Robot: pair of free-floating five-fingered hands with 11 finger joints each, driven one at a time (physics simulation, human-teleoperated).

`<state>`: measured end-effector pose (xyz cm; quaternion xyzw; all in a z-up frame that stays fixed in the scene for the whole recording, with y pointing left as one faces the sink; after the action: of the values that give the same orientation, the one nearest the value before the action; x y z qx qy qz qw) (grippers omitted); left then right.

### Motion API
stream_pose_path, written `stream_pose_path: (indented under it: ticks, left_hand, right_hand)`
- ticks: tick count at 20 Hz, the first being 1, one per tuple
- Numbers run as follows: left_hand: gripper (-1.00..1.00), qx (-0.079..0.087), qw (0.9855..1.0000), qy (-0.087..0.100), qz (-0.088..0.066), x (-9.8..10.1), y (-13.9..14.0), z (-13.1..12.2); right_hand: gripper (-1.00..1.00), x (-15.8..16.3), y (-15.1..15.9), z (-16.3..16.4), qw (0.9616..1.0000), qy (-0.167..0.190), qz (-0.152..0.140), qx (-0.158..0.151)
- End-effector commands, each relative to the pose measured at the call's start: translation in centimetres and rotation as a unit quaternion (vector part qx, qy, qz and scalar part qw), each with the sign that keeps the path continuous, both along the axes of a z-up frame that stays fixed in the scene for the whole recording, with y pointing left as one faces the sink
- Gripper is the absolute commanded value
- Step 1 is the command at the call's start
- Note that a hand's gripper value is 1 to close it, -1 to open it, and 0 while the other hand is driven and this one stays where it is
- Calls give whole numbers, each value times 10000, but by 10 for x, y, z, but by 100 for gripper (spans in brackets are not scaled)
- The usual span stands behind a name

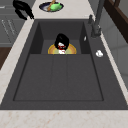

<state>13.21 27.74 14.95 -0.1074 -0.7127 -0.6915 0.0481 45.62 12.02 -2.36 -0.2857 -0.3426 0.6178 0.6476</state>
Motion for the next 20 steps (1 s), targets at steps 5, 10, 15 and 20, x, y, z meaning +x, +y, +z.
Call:
stream_pose_path:
  ticks: [5,10,15,20]
  left_hand:
    - [0,0,10000,0,0,0,0,0]
    - [0,0,10000,0,0,0,0,0]
    - [0,0,10000,0,0,0,0,0]
    - [0,0,10000,0,0,0,0,0]
  right_hand:
    - [100,-7,-31,43,9999,-43,-24,122]
    - [100,-8,-49,71,9998,-94,-53,147]
    - [100,-12,-67,108,9993,-125,-149,311]
    - [100,-17,-78,142,9993,-17,-21,372]
